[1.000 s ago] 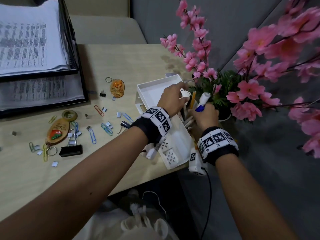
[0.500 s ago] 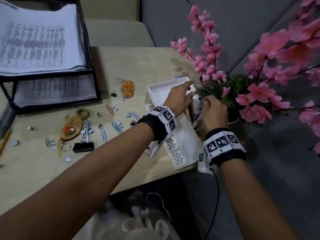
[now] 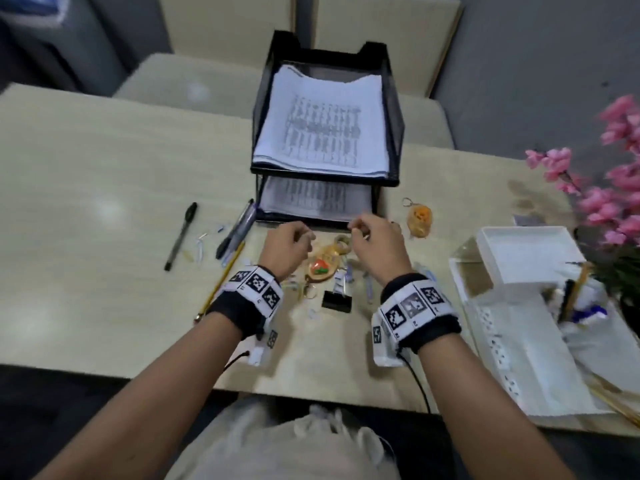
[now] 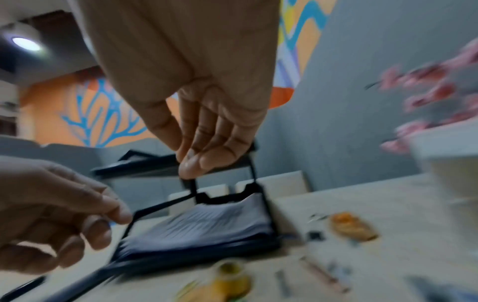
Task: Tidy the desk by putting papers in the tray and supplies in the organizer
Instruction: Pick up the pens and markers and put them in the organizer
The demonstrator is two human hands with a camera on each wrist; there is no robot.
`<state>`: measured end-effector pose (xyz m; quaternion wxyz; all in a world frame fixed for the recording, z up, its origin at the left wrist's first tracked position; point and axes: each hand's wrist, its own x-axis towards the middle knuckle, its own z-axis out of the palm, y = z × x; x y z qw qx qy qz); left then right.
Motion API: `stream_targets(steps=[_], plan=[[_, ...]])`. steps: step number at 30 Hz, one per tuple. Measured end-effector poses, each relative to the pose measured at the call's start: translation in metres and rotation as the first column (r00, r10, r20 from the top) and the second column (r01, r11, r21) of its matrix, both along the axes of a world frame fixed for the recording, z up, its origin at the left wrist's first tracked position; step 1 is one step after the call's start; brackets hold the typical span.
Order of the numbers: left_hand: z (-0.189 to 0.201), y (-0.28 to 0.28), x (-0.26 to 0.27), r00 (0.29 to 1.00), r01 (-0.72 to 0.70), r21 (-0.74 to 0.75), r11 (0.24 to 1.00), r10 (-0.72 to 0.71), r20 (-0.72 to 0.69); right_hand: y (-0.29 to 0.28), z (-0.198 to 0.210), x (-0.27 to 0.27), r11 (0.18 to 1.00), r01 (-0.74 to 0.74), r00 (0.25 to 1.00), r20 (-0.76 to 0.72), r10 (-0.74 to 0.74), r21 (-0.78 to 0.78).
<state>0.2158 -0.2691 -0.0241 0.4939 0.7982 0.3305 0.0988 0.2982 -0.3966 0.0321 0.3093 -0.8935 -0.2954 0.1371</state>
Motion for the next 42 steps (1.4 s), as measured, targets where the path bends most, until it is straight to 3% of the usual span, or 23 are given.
stream_targets(steps=[5,8,12,16,19,22,24,27,29,31,33,36,39,42], plan=[[-0.022,0.083,-0.076,0.964,-0.247,0.012,0.969,0.247,-0.095,0.091,-0.036,-0.070,0.927,-0.303,0.952,-0.104,0.287,-0.223],[-0.031,0.117,-0.107,0.933,-0.311,-0.024,0.950,0.301,-0.197,0.130,-0.049,-0.107,0.843,-0.383,0.923,-0.174,0.342,-0.376],[-0.045,0.142,-0.132,0.916,-0.347,-0.112,0.931,0.311,-0.253,0.157,-0.065,-0.133,0.784,-0.376,0.927,-0.207,0.314,-0.494],[-0.054,0.153,-0.137,0.925,-0.347,-0.227,0.910,0.292,-0.245,0.154,-0.071,-0.133,0.798,-0.269,0.962,-0.193,0.195,-0.539],[-0.044,0.145,-0.128,0.949,-0.306,-0.386,0.870,0.246,-0.197,0.141,-0.067,-0.125,0.829,-0.197,0.972,-0.214,0.096,-0.523],[-0.027,0.127,-0.116,0.979,-0.154,-0.553,0.819,0.051,-0.197,0.138,-0.059,-0.123,0.917,-0.164,0.959,-0.276,0.061,-0.364],[-0.023,0.124,-0.108,0.990,-0.089,-0.605,0.791,0.001,-0.144,0.143,-0.049,-0.123,0.947,-0.220,0.921,-0.370,0.121,-0.236],[-0.023,0.135,-0.104,0.977,-0.201,-0.582,0.788,0.208,-0.056,0.158,-0.038,-0.108,0.954,-0.242,0.857,-0.499,0.125,-0.177],[-0.018,0.149,-0.110,0.890,-0.373,-0.650,0.662,0.454,-0.047,0.173,-0.049,-0.086,0.980,-0.101,0.882,-0.471,0.008,-0.174],[-0.013,0.163,-0.121,0.793,-0.469,-0.702,0.536,0.606,-0.066,0.189,-0.061,-0.073,0.980,0.056,0.911,-0.391,-0.129,-0.191],[-0.013,0.169,-0.133,0.782,-0.518,-0.649,0.557,0.616,-0.097,0.200,-0.072,-0.070,0.964,0.102,0.932,-0.314,-0.178,-0.244],[-0.019,0.168,-0.143,0.826,-0.474,-0.658,0.585,0.555,-0.101,0.203,-0.083,-0.077,0.950,0.104,0.931,-0.306,-0.197,-0.293],[-0.024,0.161,-0.144,0.847,-0.410,-0.754,0.514,0.520,-0.106,0.190,-0.085,-0.084,0.948,0.119,0.915,-0.338,-0.220,-0.295],[-0.024,0.151,-0.135,0.855,-0.349,-0.839,0.416,0.508,-0.104,0.170,-0.067,-0.102,0.975,0.038,0.901,-0.415,-0.128,-0.218]])
